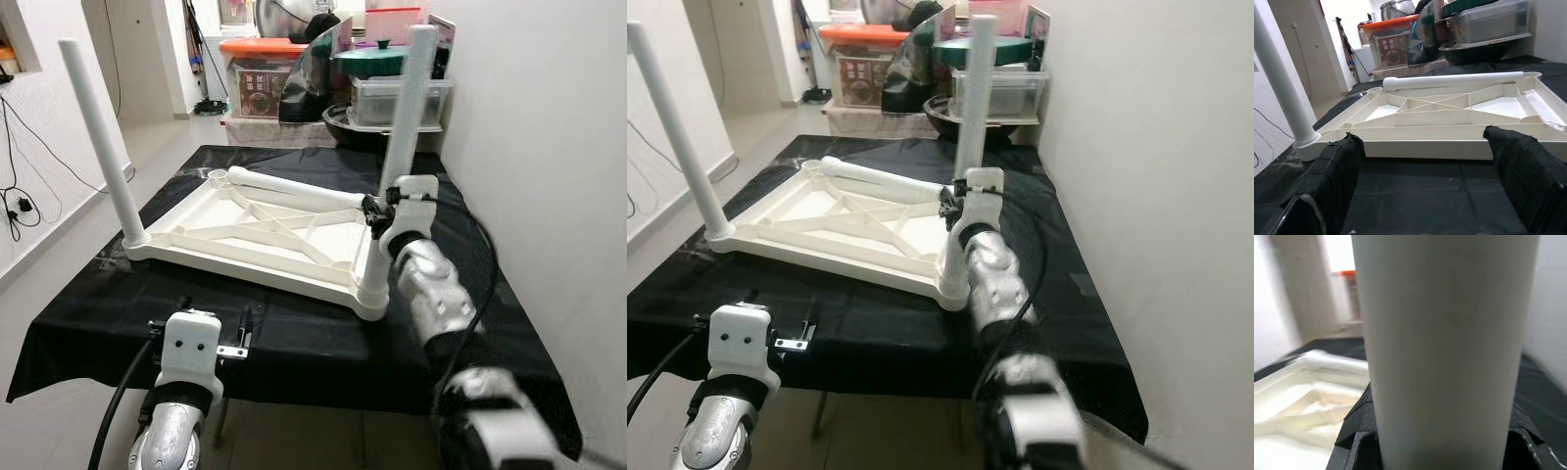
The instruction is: Building children table
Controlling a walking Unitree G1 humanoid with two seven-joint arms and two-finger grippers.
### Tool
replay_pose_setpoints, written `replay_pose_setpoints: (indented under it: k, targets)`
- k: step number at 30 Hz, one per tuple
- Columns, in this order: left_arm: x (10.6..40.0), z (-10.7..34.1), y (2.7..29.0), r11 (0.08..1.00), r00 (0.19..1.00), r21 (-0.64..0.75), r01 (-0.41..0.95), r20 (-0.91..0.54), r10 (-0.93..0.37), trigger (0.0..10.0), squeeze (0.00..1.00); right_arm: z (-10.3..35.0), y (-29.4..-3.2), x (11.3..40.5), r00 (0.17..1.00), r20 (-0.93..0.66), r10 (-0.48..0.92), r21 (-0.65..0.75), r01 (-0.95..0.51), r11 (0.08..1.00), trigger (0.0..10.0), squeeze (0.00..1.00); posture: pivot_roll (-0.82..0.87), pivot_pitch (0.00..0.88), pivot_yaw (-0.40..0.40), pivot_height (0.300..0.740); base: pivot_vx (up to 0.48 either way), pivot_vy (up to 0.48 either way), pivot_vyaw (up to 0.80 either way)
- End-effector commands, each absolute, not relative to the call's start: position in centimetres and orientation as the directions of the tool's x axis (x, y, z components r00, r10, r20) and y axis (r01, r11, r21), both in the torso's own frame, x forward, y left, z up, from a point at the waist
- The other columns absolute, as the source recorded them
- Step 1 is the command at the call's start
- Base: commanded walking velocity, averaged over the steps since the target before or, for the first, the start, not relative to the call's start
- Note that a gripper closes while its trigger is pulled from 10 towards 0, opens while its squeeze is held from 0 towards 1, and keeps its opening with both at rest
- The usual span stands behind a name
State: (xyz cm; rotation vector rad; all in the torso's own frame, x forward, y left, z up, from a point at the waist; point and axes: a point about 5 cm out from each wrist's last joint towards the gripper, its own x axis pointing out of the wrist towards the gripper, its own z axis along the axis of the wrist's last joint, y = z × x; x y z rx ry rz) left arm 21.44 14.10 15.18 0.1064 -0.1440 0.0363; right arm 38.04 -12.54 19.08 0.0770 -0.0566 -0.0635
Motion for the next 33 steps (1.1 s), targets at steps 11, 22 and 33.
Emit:
replay_pose_setpoints:
  k: [11,22,33]
  targets:
    - [21.4,14.7,13.5,0.994,0.991,0.104,-0.020,0.134,0.006,10.0,0.00,14.4,-10.7,36.6,0.972,-0.116,-0.203,0.132,0.217,0.967,10.0,1.00,0.01,0.000,-0.003,0.740,0.000,0.000,0.00]
    - [20.6,14.2,11.1,0.984,0.977,0.039,0.176,0.118,-0.180,10.0,0.00,13.9,-11.1,36.8,0.985,0.008,0.173,0.117,-0.173,0.978,10.0,0.00,0.00,0.000,-0.001,0.740,0.000,0.000,0.00]
    - [19.2,13.8,8.7,0.925,0.918,0.010,0.380,0.120,-0.379,10.0,0.00,13.5,-9.5,36.3,0.622,-0.078,0.779,0.178,-0.761,0.624,10.0,0.00,0.01,0.000,-0.004,0.740,0.000,0.000,0.00]
